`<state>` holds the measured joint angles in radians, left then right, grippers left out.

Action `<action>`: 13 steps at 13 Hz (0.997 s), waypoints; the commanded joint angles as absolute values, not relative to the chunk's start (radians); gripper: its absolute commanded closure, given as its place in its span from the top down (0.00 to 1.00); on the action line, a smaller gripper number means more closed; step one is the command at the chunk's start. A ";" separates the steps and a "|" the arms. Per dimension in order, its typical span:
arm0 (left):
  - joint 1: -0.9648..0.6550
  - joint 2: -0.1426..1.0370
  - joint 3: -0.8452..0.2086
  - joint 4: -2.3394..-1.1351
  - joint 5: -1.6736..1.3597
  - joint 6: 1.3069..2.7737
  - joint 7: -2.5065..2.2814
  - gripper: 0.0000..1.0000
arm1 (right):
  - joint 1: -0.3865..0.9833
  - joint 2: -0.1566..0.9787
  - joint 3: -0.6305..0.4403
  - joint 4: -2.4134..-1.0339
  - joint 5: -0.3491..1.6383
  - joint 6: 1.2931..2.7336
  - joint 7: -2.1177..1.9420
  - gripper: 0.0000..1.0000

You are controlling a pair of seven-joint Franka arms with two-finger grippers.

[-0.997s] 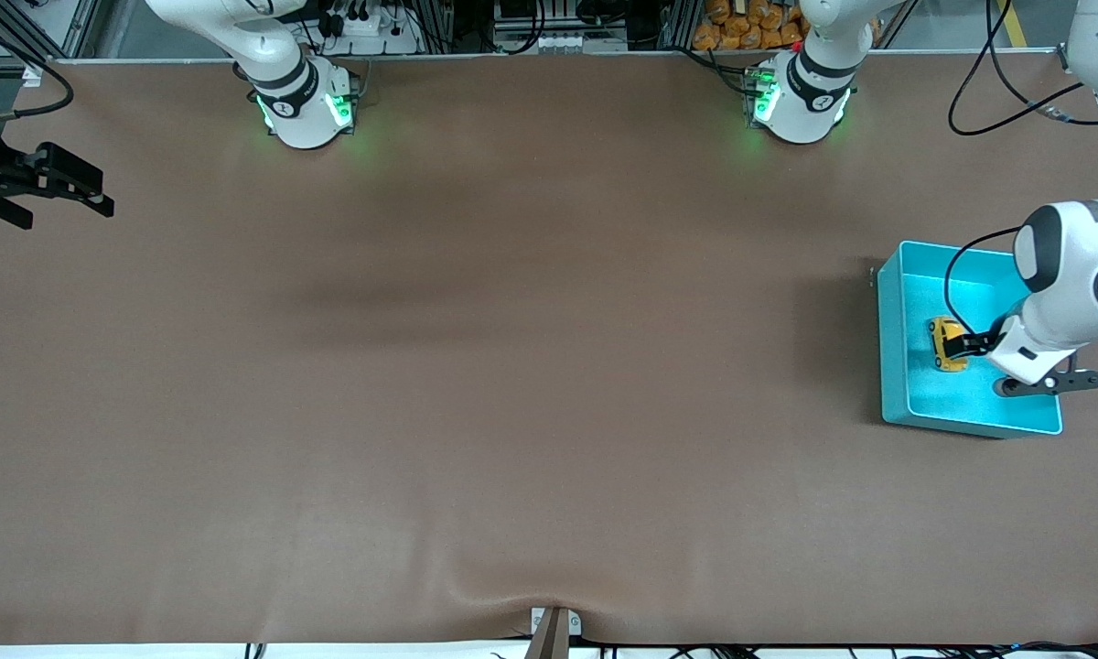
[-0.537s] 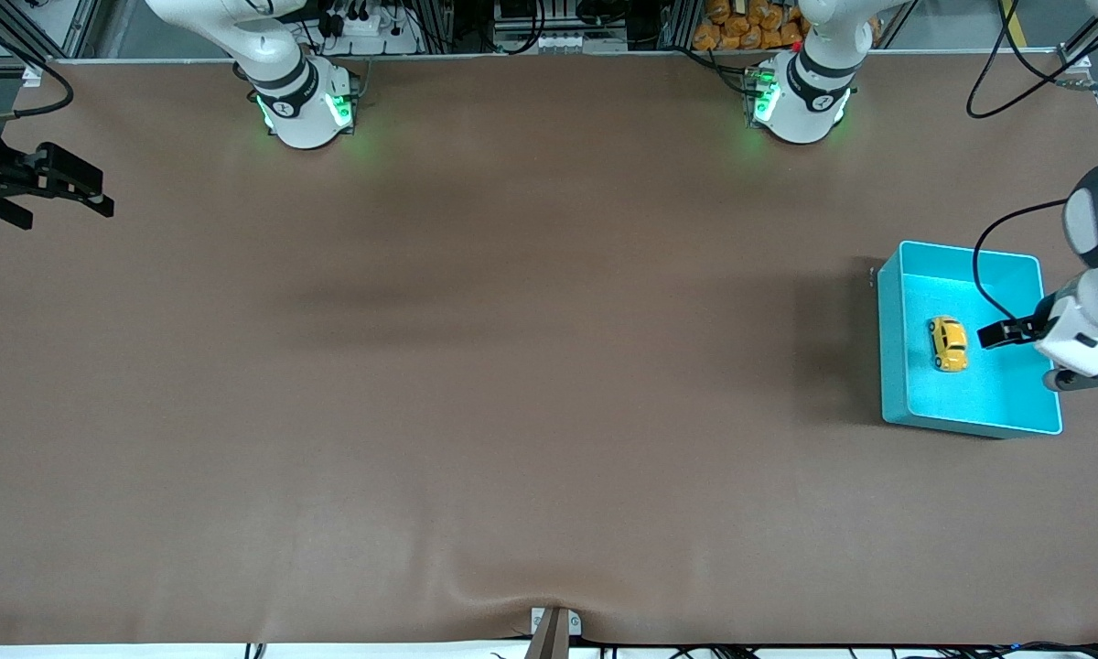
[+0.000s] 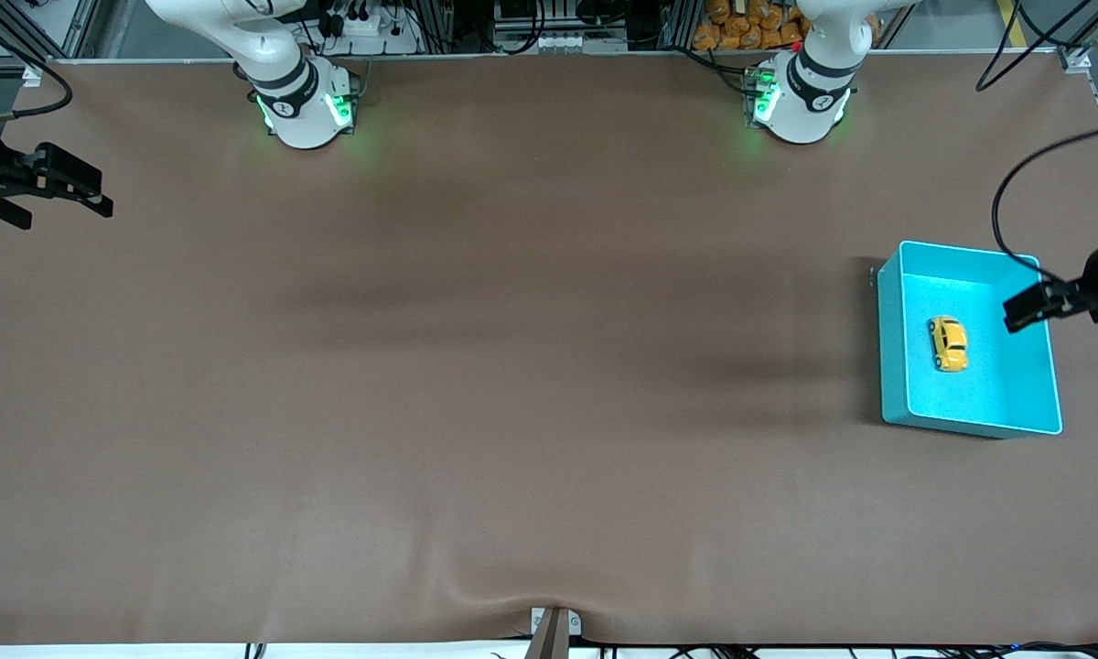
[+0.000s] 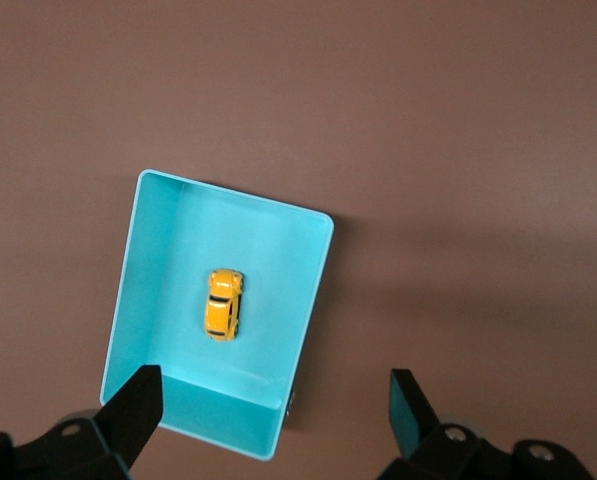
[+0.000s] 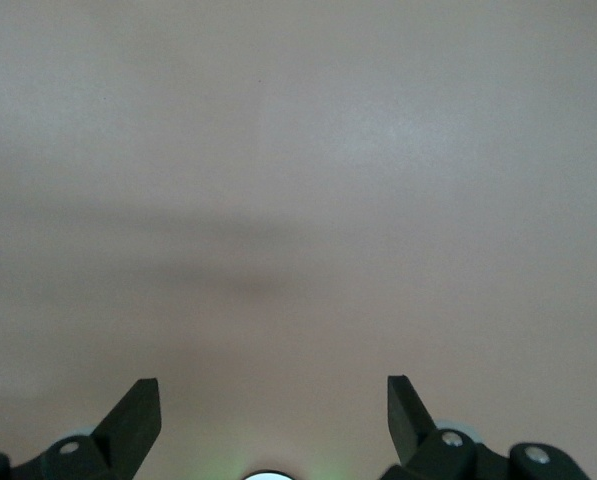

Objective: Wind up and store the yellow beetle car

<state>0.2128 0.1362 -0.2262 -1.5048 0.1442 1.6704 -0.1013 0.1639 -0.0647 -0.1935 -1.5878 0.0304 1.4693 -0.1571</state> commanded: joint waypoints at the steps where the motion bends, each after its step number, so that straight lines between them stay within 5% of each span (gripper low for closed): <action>1: 0.195 0.121 -0.230 -1.413 0.071 1.534 -0.103 1.00 | 0.184 -0.061 -0.206 -1.580 0.014 1.470 -0.143 1.00; 13: 0.103 -0.031 -0.252 -1.410 0.046 1.330 -0.100 1.00 | 0.176 -0.060 -0.210 -1.578 0.023 1.491 -0.150 1.00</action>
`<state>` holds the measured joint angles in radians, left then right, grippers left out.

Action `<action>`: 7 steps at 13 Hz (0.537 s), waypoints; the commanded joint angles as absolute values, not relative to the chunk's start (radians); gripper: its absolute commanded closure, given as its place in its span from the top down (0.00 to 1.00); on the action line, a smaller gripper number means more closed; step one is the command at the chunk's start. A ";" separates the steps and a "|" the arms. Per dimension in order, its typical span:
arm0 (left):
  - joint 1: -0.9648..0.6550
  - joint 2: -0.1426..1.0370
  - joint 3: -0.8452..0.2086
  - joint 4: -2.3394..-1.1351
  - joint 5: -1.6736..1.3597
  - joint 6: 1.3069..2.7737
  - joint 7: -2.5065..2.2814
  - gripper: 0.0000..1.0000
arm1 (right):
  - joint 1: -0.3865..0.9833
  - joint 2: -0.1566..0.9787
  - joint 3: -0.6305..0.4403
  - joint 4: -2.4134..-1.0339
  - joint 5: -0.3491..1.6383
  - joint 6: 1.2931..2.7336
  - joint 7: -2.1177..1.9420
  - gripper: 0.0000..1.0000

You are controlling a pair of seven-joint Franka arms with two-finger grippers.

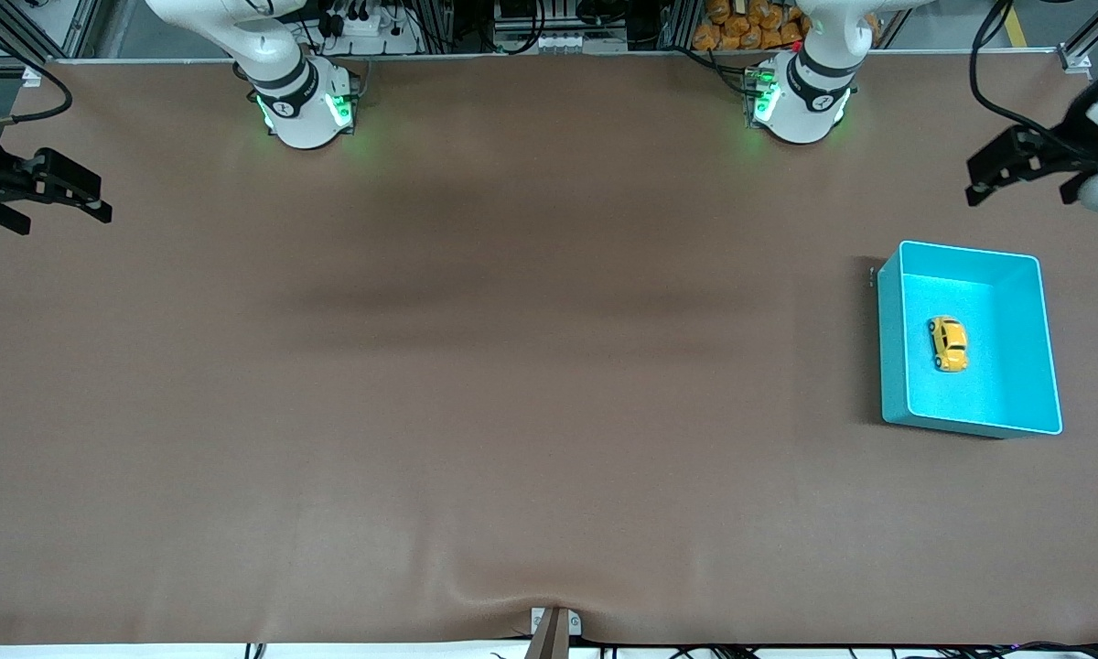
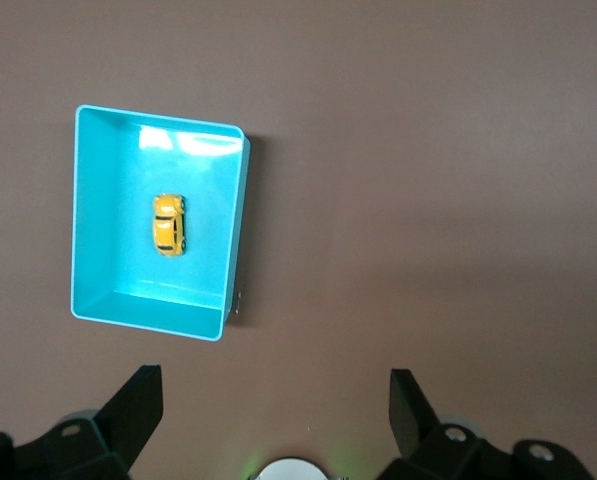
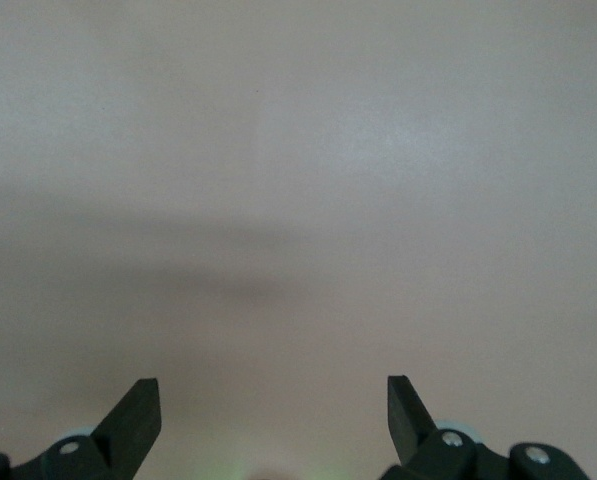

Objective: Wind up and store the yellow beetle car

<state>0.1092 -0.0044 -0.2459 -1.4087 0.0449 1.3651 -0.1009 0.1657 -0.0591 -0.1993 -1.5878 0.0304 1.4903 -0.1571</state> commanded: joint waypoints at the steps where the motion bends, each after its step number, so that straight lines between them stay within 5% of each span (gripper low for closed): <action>1: 0.101 -0.032 -0.253 -1.410 0.046 1.312 -0.098 1.00 | 0.176 -0.058 -0.210 -1.578 0.023 1.493 -0.150 1.00; 7: 0.089 -0.058 -0.281 -1.411 0.045 1.272 -0.100 1.00 | 0.170 -0.060 -0.210 -1.580 0.023 1.489 -0.150 1.00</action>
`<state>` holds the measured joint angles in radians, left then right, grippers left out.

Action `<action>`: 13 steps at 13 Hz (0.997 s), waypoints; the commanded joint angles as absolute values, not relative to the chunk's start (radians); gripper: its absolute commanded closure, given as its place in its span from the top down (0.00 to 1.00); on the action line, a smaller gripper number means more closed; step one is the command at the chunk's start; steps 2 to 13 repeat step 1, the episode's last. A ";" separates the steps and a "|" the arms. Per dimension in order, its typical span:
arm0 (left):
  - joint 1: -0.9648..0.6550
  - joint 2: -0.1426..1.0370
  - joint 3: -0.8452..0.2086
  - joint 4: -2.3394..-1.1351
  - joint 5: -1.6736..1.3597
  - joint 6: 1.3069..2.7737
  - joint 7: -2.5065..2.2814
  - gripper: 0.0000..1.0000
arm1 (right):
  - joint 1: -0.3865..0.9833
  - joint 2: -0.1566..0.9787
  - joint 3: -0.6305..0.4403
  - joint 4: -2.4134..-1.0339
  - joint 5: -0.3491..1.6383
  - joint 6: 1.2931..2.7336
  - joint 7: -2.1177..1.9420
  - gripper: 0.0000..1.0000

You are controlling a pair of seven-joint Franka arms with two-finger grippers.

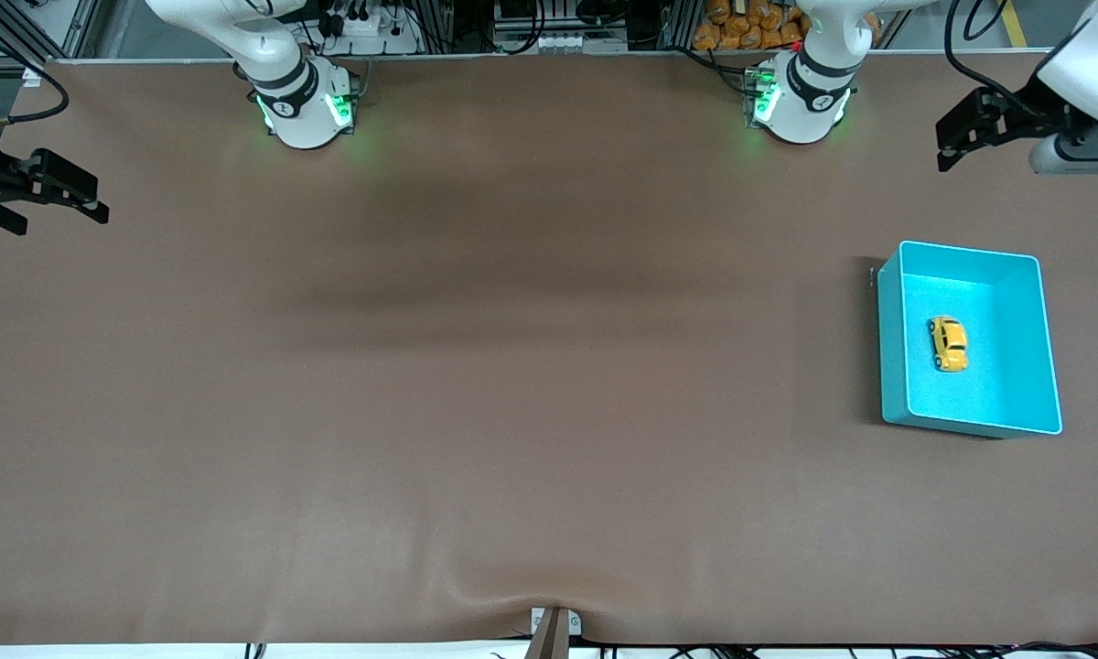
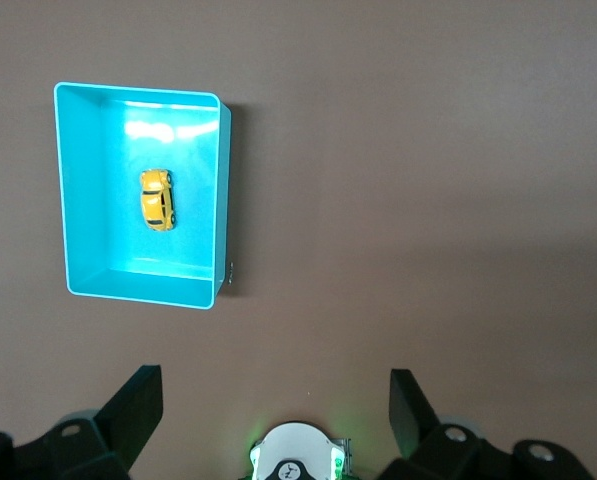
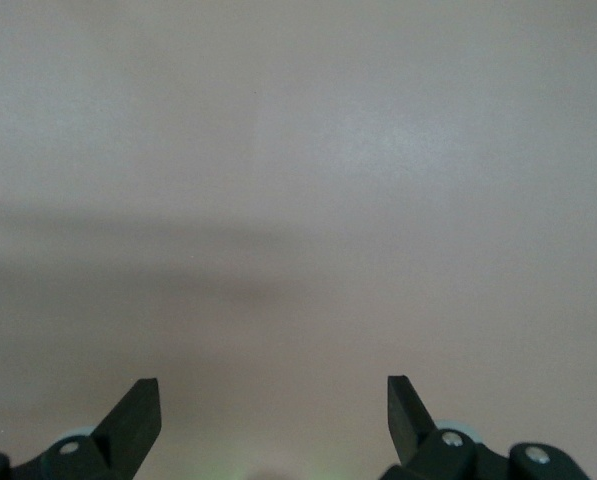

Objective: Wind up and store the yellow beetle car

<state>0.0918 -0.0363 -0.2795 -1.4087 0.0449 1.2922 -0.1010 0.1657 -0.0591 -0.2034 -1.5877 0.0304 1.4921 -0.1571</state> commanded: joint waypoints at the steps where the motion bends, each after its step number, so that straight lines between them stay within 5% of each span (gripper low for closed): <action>1: 0.089 -0.060 -0.279 -1.411 0.044 1.272 -0.100 1.00 | 0.170 -0.061 -0.210 -1.580 0.023 1.489 -0.150 1.00; 13: 0.089 -0.060 -0.279 -1.411 0.044 1.272 -0.100 1.00 | 0.170 -0.061 -0.210 -1.580 0.023 1.489 -0.150 1.00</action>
